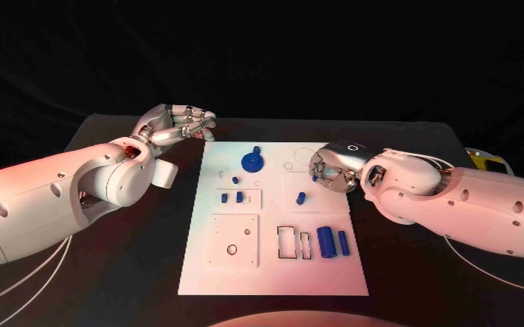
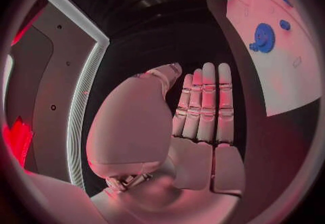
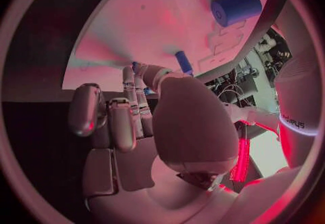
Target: Assemble the parts on the task board
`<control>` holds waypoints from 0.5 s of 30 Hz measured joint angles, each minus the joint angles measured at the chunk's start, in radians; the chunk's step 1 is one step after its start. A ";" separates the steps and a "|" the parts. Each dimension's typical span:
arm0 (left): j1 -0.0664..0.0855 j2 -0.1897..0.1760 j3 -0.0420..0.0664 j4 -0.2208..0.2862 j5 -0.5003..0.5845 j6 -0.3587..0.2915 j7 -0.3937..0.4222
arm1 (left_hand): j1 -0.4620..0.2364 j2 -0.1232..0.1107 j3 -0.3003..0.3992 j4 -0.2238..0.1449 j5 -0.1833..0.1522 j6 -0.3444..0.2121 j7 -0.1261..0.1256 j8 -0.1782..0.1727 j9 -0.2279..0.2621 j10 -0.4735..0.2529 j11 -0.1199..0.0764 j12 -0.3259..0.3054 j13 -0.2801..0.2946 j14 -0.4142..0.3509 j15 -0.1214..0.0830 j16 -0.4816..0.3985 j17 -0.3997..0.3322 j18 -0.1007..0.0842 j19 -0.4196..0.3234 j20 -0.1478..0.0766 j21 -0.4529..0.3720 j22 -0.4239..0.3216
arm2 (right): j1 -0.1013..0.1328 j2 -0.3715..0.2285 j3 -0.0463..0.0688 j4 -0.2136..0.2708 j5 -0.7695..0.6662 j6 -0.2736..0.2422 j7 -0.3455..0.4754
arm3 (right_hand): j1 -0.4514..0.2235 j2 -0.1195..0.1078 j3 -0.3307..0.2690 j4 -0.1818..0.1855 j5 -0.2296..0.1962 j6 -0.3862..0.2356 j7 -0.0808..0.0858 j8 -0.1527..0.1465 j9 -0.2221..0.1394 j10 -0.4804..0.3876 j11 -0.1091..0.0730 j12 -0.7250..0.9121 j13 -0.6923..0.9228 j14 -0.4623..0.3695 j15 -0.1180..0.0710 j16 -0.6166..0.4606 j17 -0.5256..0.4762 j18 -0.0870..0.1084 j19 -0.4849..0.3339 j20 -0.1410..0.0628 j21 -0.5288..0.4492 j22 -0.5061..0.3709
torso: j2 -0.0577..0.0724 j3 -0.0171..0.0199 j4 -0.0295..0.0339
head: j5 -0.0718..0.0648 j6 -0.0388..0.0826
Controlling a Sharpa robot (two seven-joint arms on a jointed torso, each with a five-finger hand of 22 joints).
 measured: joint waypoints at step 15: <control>0.000 -0.001 0.000 0.000 0.008 0.000 -0.004 | 0.000 0.000 -0.007 0.002 0.000 -0.014 0.014 0.000 -0.004 -0.016 0.016 -0.015 -0.005 0.000 0.000 -0.024 0.004 0.000 0.004 0.003 -0.022 -0.015 | -0.007 0.019 0.003 -0.011 -0.028 0.010 -0.019 | -0.012 0.003 0.003 -0.003 0.000 0.000 0.000 0.000 0.000 0.006 0.006 0.003 -0.003 0.000 0.000 0.000 0.000 0.000 0.003 -0.004 0.000 0.000 | 0.000 0.0017 -0.0011 | 0.001 -0.004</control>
